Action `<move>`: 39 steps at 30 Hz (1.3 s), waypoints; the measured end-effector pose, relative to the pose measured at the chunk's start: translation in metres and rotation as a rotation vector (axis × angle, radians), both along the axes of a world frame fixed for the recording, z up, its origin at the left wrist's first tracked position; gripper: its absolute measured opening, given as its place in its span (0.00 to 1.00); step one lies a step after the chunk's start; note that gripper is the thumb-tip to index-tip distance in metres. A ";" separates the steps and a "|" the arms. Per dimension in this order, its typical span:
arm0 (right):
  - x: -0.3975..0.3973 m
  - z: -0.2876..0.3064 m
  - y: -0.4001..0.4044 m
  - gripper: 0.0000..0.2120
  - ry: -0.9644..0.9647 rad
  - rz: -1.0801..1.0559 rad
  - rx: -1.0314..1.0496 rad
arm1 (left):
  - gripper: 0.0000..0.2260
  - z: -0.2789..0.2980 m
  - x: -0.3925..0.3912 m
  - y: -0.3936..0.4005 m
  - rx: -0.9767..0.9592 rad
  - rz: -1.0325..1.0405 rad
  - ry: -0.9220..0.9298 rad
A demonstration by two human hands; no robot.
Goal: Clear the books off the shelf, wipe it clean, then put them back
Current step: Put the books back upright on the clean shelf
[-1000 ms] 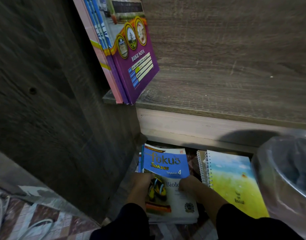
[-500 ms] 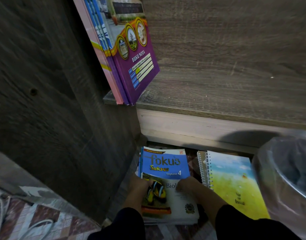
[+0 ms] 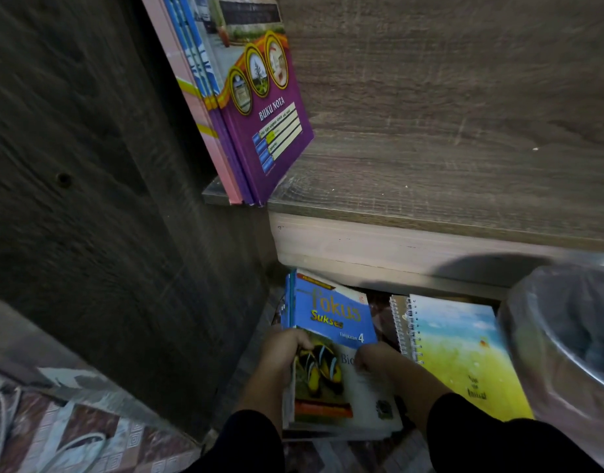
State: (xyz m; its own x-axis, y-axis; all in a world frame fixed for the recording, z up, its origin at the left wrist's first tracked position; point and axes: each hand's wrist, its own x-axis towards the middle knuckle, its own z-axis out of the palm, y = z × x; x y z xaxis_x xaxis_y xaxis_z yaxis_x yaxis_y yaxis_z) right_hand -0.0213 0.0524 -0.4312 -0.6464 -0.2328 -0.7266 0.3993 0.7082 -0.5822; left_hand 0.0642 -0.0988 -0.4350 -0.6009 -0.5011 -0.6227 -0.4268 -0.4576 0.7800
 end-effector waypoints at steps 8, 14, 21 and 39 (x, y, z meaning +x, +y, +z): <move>-0.012 0.012 -0.003 0.22 -0.121 -0.310 -0.485 | 0.22 0.053 0.022 -0.004 0.063 0.023 0.353; -0.014 0.038 -0.009 0.16 0.139 -0.365 -0.510 | 0.23 0.057 0.028 -0.010 -0.047 0.054 0.370; 0.004 0.030 0.013 0.19 0.477 -0.083 -0.414 | 0.23 0.043 0.023 -0.003 -0.242 0.018 0.153; 0.059 0.137 0.084 0.27 0.583 0.172 -0.331 | 0.16 0.145 0.064 0.030 -0.538 -0.162 0.001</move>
